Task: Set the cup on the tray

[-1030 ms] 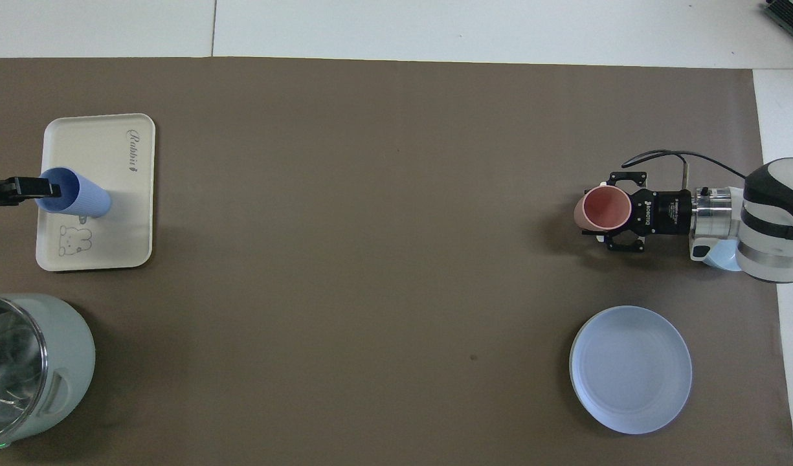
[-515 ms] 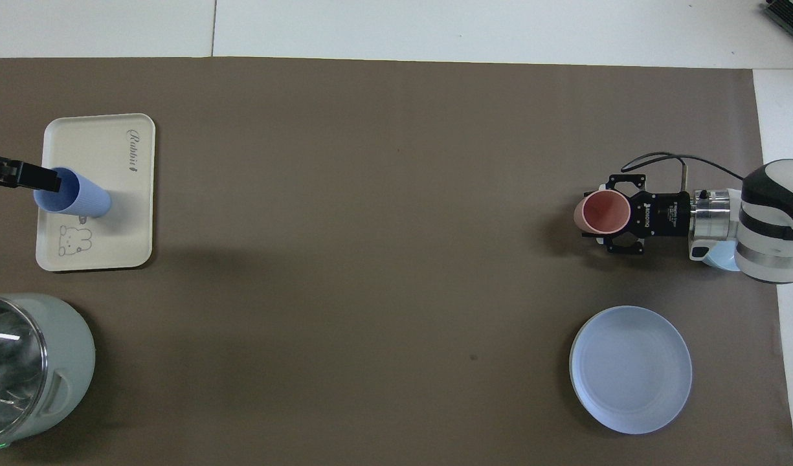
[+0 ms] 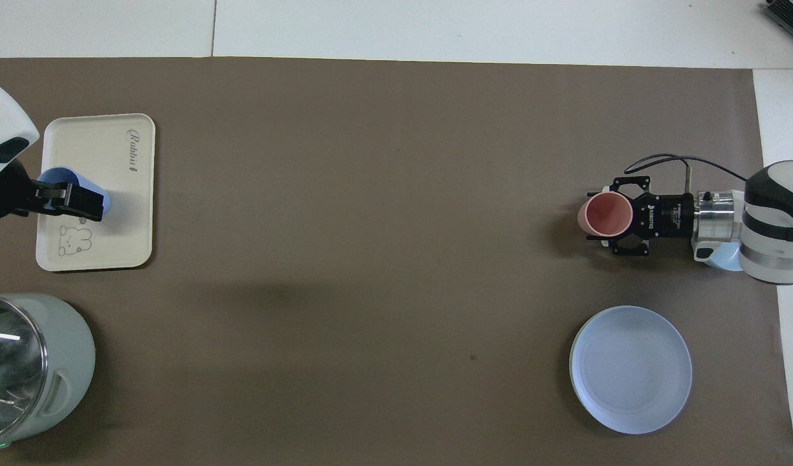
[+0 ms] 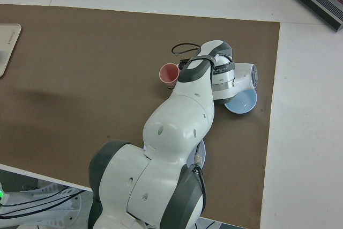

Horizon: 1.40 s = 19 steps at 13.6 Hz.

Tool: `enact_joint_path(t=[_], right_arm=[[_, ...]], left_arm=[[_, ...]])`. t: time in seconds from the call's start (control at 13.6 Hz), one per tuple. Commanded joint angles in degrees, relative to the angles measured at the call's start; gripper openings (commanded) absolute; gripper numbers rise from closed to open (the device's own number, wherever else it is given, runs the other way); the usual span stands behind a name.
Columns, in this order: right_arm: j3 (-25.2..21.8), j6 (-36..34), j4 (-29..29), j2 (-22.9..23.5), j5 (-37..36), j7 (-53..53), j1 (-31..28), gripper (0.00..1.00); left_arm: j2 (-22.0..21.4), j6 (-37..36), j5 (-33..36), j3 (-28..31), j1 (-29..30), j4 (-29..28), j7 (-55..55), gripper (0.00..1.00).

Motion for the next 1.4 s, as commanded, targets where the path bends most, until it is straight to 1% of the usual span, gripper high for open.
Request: enact_joint_path(t=[0.0,0.15,0.29,0.44,0.52,0.66,0.88,1.1,1.25,1.32], right_arm=[[0.36,0.81,0.05,-0.46,-2.16,-1.64,-0.62,1.0],[0.18,0.81,0.14,-0.81,-2.68,-1.64,-0.62,1.0],[-0.43,0.81,0.58,-1.25,-4.87,-1.64,-0.71,1.0],[-0.61,0.81,0.49,-1.86,-5.06,-1.55,-0.62,1.0],[-0.7,0.9,0.49,-2.22,-5.4,-1.72,-0.62,1.0],[-1.13,1.68,0.84,-2.74,-7.86,-1.64,-0.62,1.0],[-1.4,3.7,0.75,-4.24,-10.23,-1.64,-0.53,1.0],[-1.23,8.0,0.84,-6.61,-17.95,-1.46,-0.44,1.0],[-1.23,9.59,1.02,-8.54,-22.79,-1.29,0.09,1.0],[-1.23,9.6,1.11,-10.03,-25.33,-1.37,0.61,1.0]], left_arm=[[-1.23,-1.13,-2.31,1.12,0.92,-0.8,-0.36,1.0],[-1.31,-1.12,-2.31,1.03,0.83,-0.8,-0.45,1.0],[-1.84,-1.3,-2.39,1.03,0.66,-1.32,-0.36,1.0],[-2.28,-1.39,-2.39,1.12,0.14,-1.68,-0.36,1.0],[-2.63,-1.48,-2.48,1.99,-0.65,-1.76,-0.36,1.0],[-2.72,-1.57,-2.48,8.03,-7.83,-1.68,-0.54,1.0],[-3.42,-2.96,-2.92,8.59,-8.04,-1.68,-0.27,1.0],[-3.86,-3.84,-3.89,8.68,-7.61,-1.15,0.34,1.0],[-4.48,-7.0,-3.37,8.51,-6.99,0.25,1.39,1.0],[-4.13,-8.67,-3.54,8.5,-6.9,2.0,2.18,1.0]])
